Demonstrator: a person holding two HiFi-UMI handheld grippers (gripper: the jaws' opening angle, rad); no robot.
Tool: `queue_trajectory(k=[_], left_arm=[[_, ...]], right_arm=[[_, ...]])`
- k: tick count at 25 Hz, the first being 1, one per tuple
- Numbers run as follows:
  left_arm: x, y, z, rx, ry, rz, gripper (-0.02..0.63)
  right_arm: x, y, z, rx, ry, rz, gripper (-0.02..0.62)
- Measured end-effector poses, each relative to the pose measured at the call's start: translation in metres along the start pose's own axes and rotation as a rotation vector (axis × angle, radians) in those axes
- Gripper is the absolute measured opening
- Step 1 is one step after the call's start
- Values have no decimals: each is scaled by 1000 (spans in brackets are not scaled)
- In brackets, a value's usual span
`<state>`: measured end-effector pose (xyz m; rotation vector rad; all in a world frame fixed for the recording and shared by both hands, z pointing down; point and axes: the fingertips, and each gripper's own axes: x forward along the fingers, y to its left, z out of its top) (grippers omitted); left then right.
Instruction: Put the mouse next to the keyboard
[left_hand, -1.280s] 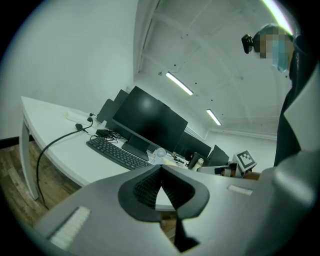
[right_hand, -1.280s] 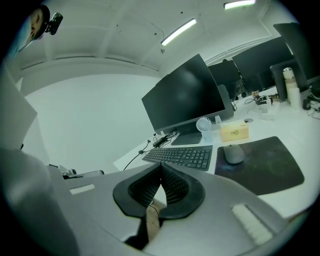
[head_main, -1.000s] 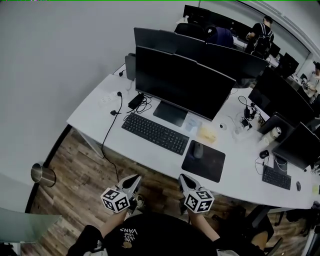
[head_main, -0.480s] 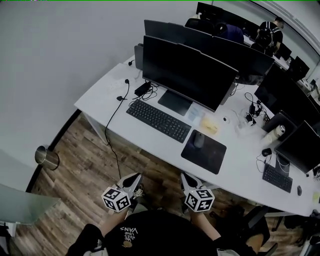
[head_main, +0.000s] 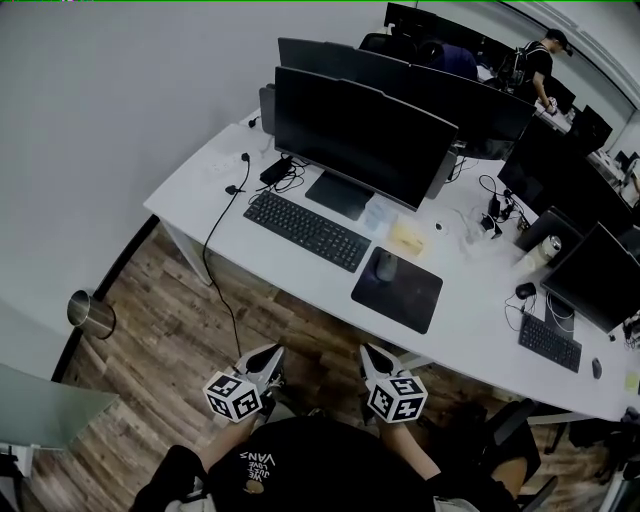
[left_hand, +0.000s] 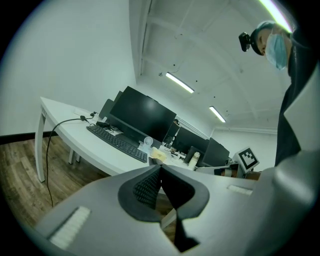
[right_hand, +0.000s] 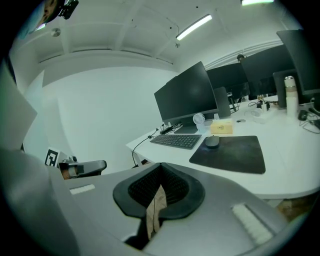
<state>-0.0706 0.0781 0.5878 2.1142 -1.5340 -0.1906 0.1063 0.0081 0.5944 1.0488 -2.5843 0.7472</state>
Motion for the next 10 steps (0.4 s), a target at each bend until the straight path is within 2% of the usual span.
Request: queue_trajectory(k=[10], left_arm=[[3, -20, -4, 23, 12, -42, 2]], right_arm=[[-22, -8, -5, 5, -13, -31, 5]])
